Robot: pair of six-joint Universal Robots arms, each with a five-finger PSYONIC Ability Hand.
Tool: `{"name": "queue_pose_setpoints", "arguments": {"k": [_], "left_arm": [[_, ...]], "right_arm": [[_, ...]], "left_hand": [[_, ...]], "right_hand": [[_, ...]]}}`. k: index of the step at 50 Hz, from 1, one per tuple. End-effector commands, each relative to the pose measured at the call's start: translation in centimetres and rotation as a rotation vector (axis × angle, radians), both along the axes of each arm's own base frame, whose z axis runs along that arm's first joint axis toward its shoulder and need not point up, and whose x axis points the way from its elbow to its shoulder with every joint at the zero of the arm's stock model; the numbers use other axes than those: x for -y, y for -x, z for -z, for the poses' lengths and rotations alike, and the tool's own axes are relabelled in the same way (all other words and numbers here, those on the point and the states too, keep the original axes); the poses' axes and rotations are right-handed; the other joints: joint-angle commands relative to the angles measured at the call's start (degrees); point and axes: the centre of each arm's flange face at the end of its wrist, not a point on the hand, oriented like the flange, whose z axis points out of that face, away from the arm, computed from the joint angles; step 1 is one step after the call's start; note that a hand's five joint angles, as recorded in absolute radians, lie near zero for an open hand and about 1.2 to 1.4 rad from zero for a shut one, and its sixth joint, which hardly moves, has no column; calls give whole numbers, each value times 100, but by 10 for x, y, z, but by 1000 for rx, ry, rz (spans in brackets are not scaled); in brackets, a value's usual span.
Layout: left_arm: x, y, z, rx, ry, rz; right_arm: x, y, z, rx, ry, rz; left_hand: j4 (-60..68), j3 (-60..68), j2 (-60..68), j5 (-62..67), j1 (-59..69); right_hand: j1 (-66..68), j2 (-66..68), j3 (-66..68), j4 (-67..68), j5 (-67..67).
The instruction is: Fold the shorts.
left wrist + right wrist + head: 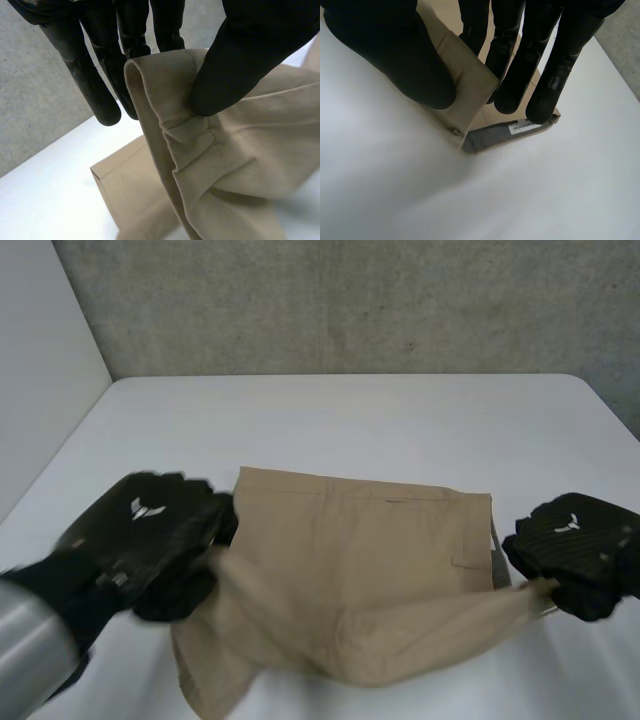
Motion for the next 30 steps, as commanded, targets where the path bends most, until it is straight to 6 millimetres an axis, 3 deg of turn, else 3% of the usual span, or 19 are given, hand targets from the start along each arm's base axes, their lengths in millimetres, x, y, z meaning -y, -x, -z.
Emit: {"name": "queue_pose_setpoints", "arguments": {"k": [1, 5, 8, 9, 13, 17, 24, 30], "left_arm": [[62, 33, 38, 62, 32, 3], [111, 60, 66, 147, 79, 8], [137, 71, 76, 174, 106, -19], [157, 77, 84, 192, 126, -48], [199, 82, 96, 226, 189, -111], [230, 93, 106, 231, 296, -120], [259, 111, 122, 200, 466, -126], [263, 116, 141, 204, 481, -119]], "right_arm": [[59, -12, 37, 52, -19, 76], [83, -27, 52, 22, 10, 111], [107, -36, 61, 15, 77, 146], [113, -39, 64, 19, 95, 159], [142, -45, 78, 61, 169, 200], [163, -53, 93, 103, 241, 214], [190, -69, 113, 122, 401, 259], [198, -77, 130, 133, 421, 248]], "left_hand": [[1130, 1192, 1140, 1484, 1479], [1130, 1192, 1140, 1484, 1479], [1130, 1192, 1140, 1484, 1479], [1130, 1192, 1140, 1484, 1479], [1130, 1192, 1140, 1484, 1479], [1130, 1192, 1140, 1484, 1479], [1130, 1192, 1140, 1484, 1479], [1130, 1192, 1140, 1484, 1479]], "right_hand": [[2466, 1258, 1240, 1175, 1346], [2466, 1258, 1240, 1175, 1346], [2466, 1258, 1240, 1175, 1346], [2466, 1258, 1240, 1175, 1346], [2466, 1258, 1240, 1175, 1346], [2466, 1258, 1240, 1175, 1346], [2466, 1258, 1240, 1175, 1346], [2466, 1258, 1240, 1175, 1346]]}}
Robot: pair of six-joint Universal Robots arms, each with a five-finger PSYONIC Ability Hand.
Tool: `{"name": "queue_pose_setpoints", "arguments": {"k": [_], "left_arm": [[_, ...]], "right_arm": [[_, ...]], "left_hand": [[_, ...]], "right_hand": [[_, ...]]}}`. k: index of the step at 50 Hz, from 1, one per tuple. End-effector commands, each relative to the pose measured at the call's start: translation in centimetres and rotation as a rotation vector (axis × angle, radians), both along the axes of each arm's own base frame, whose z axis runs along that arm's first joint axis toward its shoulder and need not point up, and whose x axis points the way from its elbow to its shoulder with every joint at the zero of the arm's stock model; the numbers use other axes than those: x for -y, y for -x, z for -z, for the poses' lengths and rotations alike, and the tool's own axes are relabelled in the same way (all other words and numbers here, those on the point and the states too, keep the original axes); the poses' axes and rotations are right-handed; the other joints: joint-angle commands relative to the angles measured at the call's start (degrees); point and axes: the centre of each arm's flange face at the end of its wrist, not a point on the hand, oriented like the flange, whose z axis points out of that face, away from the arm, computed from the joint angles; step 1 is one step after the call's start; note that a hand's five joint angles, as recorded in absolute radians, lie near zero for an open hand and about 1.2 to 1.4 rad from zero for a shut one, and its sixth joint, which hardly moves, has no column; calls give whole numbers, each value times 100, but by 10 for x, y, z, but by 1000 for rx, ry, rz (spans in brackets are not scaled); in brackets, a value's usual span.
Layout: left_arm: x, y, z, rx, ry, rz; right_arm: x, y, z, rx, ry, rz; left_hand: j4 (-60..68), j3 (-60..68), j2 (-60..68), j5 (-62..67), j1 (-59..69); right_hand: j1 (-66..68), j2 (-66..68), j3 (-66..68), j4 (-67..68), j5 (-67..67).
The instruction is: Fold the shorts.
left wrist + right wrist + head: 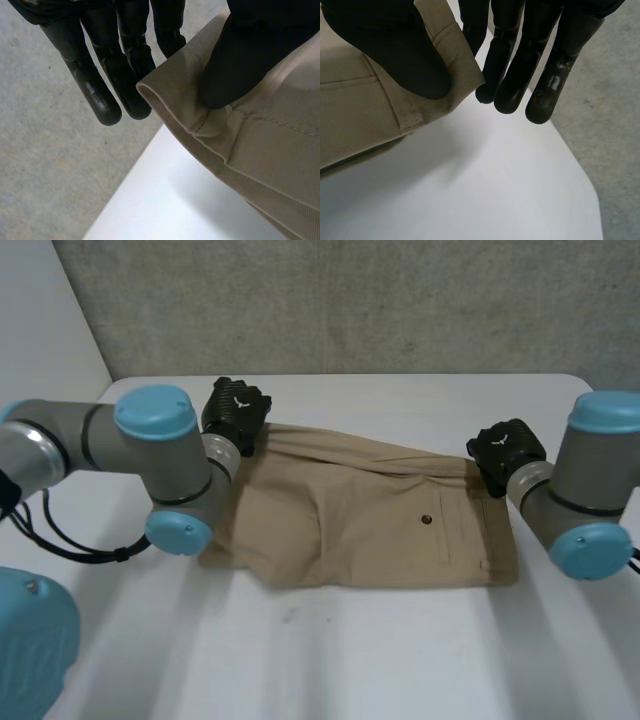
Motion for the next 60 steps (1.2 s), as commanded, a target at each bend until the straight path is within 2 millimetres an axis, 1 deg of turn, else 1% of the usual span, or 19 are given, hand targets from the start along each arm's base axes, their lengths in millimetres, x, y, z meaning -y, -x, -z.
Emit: {"name": "queue_pose_setpoints", "arguments": {"k": [1, 2, 4, 5, 6, 7, 9, 12, 13, 19, 23, 29, 32, 39, 43, 44, 48, 52, 60], "left_arm": [[6, 8, 22, 2, 37, 19], [7, 9, 24, 1, 50, 28], [6, 11, 24, -1, 67, 40], [6, 12, 24, 0, 76, 46], [4, 13, 25, 7, 88, 49], [3, 13, 26, 12, 92, 50], [-1, 14, 27, 20, 102, 56], [-9, 17, 9, 8, 164, 65], [-14, 16, -5, -6, 192, 61], [-40, 1, -32, -15, 188, 58], [-65, -15, -50, -23, 170, 52], [-104, -38, -70, -129, 113, 63], [-112, -44, -68, -178, 65, 66], [-124, -54, -41, -209, -98, 47], [-122, -55, -13, -166, -191, 26], [-119, -57, -1, -153, -217, 13], [-108, -62, 16, -135, -255, -17], [-99, -66, 30, -117, -279, -42], [-93, -74, 37, -103, -300, -72]], "right_arm": [[10, -11, 19, 5, 45, -6], [12, -13, 20, 9, 62, -9], [12, -15, 20, 12, 77, -6], [13, -17, 17, 21, 93, 0], [12, -18, 15, 26, 101, -1], [12, -19, 12, 31, 107, -1], [10, -18, -5, 49, 138, 7], [5, -15, -32, 89, 179, 18], [0, -13, -45, 121, 189, 23], [-24, -4, -82, 236, 189, 21], [-51, 2, -81, 228, 100, 1], [-86, 6, -54, 198, -101, -58], [-99, 8, -46, 191, -166, -69], [-112, 12, -29, 184, -239, -65], [-107, 21, -18, 194, -264, -35], [-105, 22, -13, 202, -273, -36], [-97, 26, -1, 235, -270, -29], [-90, 33, 4, 244, -261, -6], [-84, 43, 15, 233, -274, 26]], "left_hand": [[1127, 1186, 1133, 1484, 1479], [1127, 1186, 1133, 1484, 1479], [879, 938, 886, 1236, 1231], [-722, -663, -715, -365, -370], [-5018, -4959, -5011, -4661, -4666], [-5873, -5814, -5867, -5516, -5522], [-5632, -5573, -5625, -5275, -5280], [-5873, -5814, -5867, -5516, -5522], [-5873, -5814, -5867, -5516, -5522], [-5873, -5814, -5867, -5516, -5522], [-5873, -5814, -5867, -5516, -5522], [-5869, -5810, -5862, -5512, -5517], [-5818, -5760, -5812, -5461, -5467], [-5533, -5474, -5526, -5176, -5181], [-5113, -5054, -5107, -4756, -4761], [-4745, -4687, -4739, -4388, -4394], [-3886, -3828, -3880, -3530, -3535], [-3415, -3357, -3409, -3058, -3064], [-2622, -2564, -2616, -2265, -2271]], "right_hand": [[2466, 1258, 1240, 1175, 1324], [2455, 1248, 1229, 1164, 1313], [-923, -2130, -2149, -2214, -2065], [-4534, -5742, -5760, -5825, -5676], [-4534, -5742, -5760, -5825, -5676], [-4534, -5742, -5760, -5825, -5676], [-4534, -5742, -5760, -5825, -5676], [-4534, -5742, -5760, -5825, -5676], [-4534, -5742, -5760, -5825, -5676], [-4534, -5742, -5760, -5825, -5676], [-4534, -5742, -5760, -5825, -5676], [-4534, -5742, -5760, -5825, -5676], [-4534, -5742, -5760, -5825, -5676], [-4534, -5742, -5760, -5825, -5676], [-4494, -5701, -5720, -5785, -5636], [-4159, -5367, -5385, -5450, -5301], [-3083, -4290, -4309, -4374, -4225], [-2525, -3733, -3751, -3817, -3667], [-1633, -2841, -2859, -2925, -2775]]}}
